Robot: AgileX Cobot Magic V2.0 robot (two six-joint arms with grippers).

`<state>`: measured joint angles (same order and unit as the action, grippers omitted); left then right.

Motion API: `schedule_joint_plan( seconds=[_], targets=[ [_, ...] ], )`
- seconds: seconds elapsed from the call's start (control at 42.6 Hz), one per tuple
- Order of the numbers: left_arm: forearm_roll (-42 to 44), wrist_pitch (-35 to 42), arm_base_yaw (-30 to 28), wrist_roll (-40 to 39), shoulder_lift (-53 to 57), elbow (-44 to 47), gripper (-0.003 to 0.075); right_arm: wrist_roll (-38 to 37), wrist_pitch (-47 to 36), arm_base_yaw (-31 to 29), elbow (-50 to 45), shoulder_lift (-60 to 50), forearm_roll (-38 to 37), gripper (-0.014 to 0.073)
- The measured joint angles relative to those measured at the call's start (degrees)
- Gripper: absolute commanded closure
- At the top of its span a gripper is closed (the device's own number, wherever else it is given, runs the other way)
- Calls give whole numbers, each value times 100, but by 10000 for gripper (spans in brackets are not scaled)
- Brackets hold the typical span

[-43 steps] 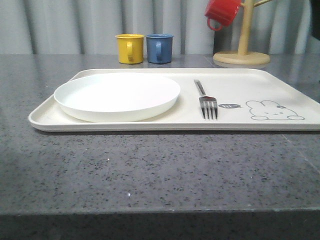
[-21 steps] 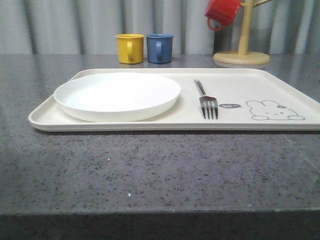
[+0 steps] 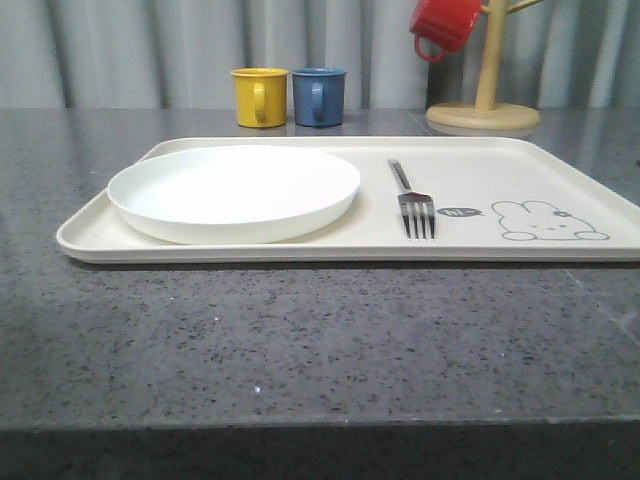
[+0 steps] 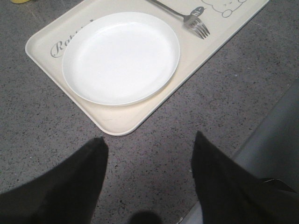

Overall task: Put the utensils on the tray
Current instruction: 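Move the right gripper back and grasp the chopsticks, then lower the chopsticks onto the tray beside the fork and release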

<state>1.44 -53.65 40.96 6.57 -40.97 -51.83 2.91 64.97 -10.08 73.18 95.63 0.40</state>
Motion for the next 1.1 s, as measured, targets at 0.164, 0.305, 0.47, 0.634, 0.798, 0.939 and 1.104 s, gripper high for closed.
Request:
schedule_joint_plan(
  seconds=[0.164,0.305,0.47,0.634,0.798,0.939,1.104],
  targets=[
    [0,0,0,0,0,0,323,26,-27,0,11,7,62,578],
    [0,0,0,0,0,0,323,137,91,39,106,7,400,578],
    [0,0,0,0,0,0,323,270,427,514,486,-162,974,578],
    [0,0,0,0,0,0,323,272,468,1207,678,-238,1642,576],
    [0,0,0,0,0,0,323,15,498,1632,678,-71,2195,576],
    [0,0,0,0,0,0,323,-291,432,1819,678,234,2350,576],
    [0,0,0,0,0,0,323,-520,195,1978,678,500,2440,487]
  ],
)
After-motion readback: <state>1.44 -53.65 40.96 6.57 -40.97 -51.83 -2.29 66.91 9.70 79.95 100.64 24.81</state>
